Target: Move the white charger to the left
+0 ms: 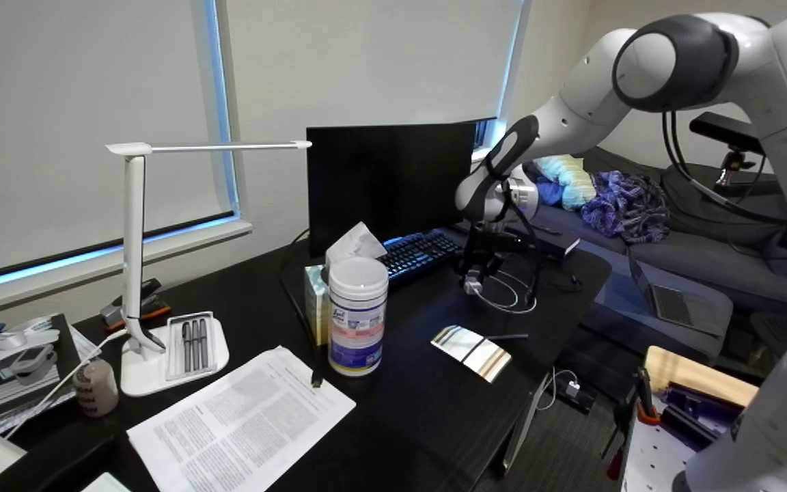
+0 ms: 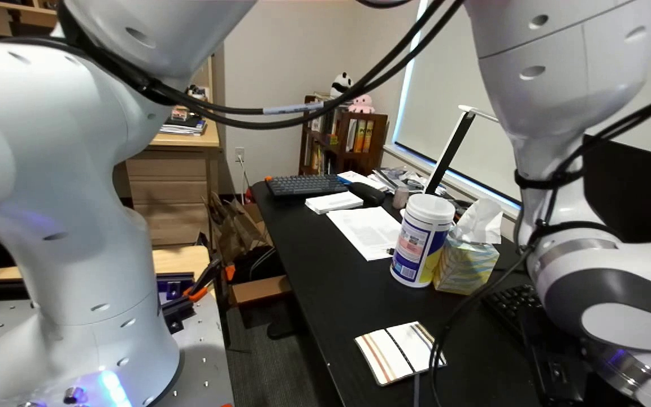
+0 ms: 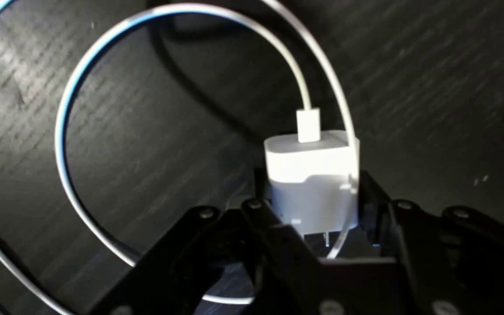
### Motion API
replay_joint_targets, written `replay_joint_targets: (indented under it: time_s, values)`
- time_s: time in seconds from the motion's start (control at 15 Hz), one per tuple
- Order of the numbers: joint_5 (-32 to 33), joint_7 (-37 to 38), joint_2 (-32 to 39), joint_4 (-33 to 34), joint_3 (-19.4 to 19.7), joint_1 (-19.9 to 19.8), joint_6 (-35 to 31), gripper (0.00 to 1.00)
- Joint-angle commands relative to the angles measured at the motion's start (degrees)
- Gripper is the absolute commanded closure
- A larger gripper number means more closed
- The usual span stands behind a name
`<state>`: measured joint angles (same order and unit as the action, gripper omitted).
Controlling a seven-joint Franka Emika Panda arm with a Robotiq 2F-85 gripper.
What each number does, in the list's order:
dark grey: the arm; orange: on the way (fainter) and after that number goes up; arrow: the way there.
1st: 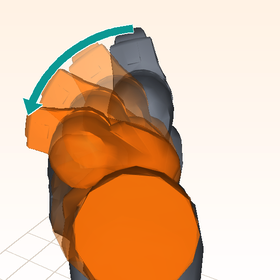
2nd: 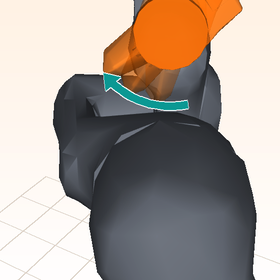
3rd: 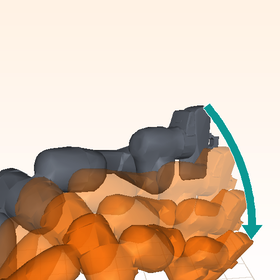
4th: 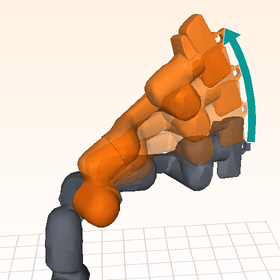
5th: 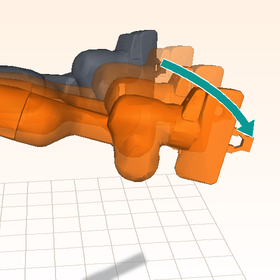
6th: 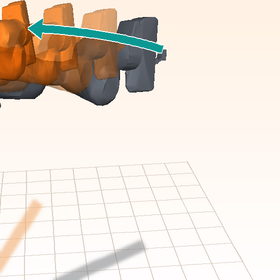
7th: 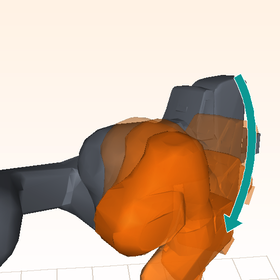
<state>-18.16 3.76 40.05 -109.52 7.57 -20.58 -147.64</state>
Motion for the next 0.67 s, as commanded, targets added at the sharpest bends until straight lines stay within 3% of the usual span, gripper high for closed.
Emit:
replay_joint_targets:
  time_s: [0.0,0.13,0.2,0.4,0.47,0.6]
  values:
    - [4.89,-3.91,-10.60,-14.11,0.11,4.54,-4.04,0.76]
    - [7.84,-5.00,-15.42,-20.10,-0.10,7.02,-4.88,0.76]
    - [5.69,-2.19,-8.65,-12.11,-0.22,5.46,-2.95,0.51]
    - [6.87,-2.65,-13.54,-17.88,-0.29,7.66,-3.57,0.51]
    - [6.89,-3.01,-14.07,-18.37,-0.25,7.64,-3.58,0.76]
    - [7.04,-0.18,-13.09,-16.84,1.38,7.84,-3.72,0.76]
